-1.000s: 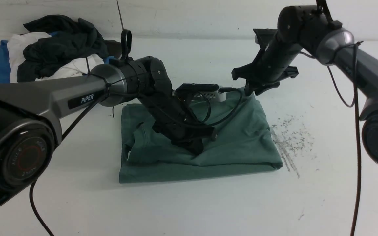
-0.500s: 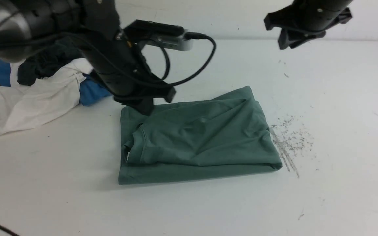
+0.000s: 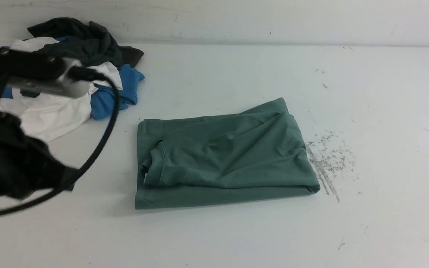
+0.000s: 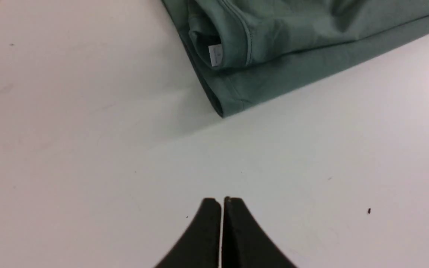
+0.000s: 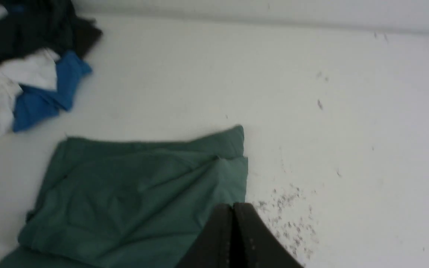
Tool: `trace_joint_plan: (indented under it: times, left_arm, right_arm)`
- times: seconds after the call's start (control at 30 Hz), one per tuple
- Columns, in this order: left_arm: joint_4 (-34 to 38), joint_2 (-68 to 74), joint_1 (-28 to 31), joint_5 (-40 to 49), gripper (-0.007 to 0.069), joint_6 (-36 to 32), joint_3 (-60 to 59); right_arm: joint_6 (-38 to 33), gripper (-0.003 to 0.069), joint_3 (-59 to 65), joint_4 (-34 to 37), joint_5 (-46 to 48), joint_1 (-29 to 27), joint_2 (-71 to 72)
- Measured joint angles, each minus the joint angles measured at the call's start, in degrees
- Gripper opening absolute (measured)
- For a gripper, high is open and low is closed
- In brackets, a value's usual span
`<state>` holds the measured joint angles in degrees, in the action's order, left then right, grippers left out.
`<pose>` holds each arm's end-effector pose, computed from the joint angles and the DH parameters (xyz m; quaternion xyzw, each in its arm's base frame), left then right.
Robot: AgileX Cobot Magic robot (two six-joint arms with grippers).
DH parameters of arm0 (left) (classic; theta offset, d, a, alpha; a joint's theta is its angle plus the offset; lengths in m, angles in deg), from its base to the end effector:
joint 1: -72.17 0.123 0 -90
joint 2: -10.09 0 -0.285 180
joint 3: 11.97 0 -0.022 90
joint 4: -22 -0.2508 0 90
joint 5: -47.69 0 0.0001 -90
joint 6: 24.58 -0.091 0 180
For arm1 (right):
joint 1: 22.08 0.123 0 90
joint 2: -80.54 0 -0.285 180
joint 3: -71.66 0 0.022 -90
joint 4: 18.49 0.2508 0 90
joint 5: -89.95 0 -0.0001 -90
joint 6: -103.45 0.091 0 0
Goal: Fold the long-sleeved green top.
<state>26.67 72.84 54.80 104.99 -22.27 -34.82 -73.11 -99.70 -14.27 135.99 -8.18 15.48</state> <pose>0.1629 -0.0575 0.3452 0.1143 0.9404 -0.0932 0.3064 0.1865 0.0511 0.4279 -0.0700 0.8615 0.1110 0.4905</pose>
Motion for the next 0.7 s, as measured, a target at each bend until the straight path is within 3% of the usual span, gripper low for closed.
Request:
trace_joint_plan:
  times: [0.07, 0.27, 0.37, 0.7]
  left_arm:
    - [0.0, -4.41, 0.0, -1.22, -0.0004, 1.08, -2.9]
    - [-0.47, -21.95, 0.0, -7.96, -0.0004, 3.82, -14.25]
    - [-0.47, -26.04, 0.0, -10.77, -0.0003, 5.63, -17.8]
    - [-0.47, -27.03, 0.0, -15.1, -0.0003, 8.14, -21.73]
  right_arm:
    - [0.1, -0.0014, 5.89, 0.39, -6.0, 0.0, 5.67]
    - [0.24, -0.0015, 32.83, 0.55, -36.03, 0.0, 32.63]
    - [0.51, -0.0015, 40.08, 0.55, -41.78, 0.0, 42.54]
    - [-0.66, -0.0015, 44.52, -3.23, -43.15, 0.0, 56.41]
